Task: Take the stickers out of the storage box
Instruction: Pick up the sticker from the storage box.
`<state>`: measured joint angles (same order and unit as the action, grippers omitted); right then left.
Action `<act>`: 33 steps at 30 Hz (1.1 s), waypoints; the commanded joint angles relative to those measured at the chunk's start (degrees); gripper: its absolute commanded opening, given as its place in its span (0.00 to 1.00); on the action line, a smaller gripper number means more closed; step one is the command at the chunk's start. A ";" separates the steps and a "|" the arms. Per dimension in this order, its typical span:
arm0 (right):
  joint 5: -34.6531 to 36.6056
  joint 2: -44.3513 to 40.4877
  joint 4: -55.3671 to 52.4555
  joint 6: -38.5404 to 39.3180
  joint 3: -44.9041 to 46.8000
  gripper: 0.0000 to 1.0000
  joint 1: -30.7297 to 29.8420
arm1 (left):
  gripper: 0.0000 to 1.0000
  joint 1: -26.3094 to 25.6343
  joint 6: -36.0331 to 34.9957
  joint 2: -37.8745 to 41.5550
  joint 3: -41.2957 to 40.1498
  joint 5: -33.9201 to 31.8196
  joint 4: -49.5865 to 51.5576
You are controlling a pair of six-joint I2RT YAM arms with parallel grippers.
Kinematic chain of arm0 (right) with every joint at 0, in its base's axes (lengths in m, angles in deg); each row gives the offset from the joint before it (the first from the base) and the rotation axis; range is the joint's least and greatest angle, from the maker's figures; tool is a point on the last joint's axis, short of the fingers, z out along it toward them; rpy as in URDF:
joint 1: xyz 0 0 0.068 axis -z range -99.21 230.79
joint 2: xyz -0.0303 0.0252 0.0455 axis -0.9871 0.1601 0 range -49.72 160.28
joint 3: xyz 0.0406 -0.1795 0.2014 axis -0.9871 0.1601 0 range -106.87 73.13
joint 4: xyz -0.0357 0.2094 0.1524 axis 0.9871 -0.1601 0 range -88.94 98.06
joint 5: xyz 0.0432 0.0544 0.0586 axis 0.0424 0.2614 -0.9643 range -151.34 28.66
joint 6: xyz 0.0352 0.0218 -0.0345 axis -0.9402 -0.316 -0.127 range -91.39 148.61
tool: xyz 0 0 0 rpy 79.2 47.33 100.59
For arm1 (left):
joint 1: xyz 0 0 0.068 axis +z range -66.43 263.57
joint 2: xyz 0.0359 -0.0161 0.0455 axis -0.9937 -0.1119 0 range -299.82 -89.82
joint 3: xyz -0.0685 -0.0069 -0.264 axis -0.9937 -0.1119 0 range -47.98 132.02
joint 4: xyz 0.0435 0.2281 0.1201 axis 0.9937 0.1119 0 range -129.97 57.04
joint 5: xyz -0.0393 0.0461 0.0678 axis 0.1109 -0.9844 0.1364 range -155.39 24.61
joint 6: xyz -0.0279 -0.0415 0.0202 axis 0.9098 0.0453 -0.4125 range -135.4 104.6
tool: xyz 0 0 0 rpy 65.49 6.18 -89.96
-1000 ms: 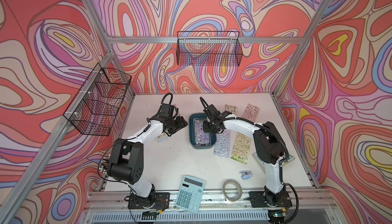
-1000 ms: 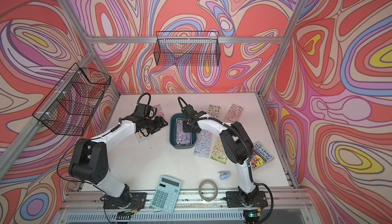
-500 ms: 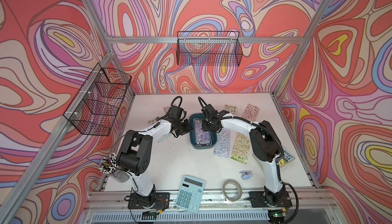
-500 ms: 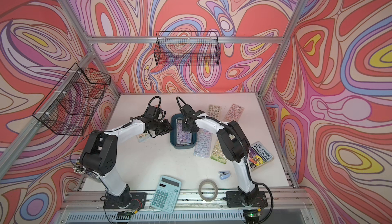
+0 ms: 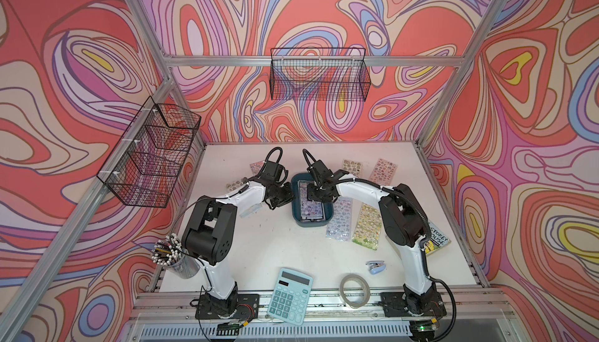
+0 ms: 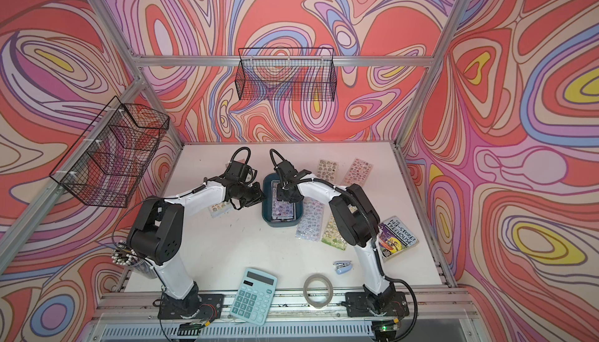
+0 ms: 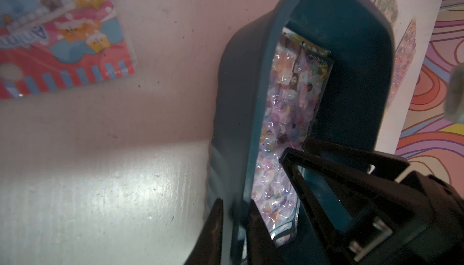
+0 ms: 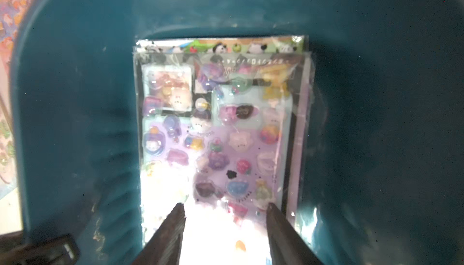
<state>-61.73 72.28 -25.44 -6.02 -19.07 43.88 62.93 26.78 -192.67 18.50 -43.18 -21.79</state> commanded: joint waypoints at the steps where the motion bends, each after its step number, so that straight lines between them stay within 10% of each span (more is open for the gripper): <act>1: 3.57 -0.35 -2.22 -0.94 -0.35 0.57 -0.40 | 0.19 -0.26 -0.47 0.01 1.63 -2.16 2.96; 8: 9.37 -0.31 -5.77 0.56 -2.20 0.58 -0.38 | 0.16 -0.27 -0.78 0.19 1.99 -3.38 4.63; 33: -21.40 -7.24 22.72 -8.61 14.61 0.56 3.09 | 0.15 -0.97 0.06 -1.83 1.77 -3.06 4.28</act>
<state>-76.48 66.68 -7.80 -11.31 -6.31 45.68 62.45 26.62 -192.89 19.54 -45.30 -19.41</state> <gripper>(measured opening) 0.559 0.150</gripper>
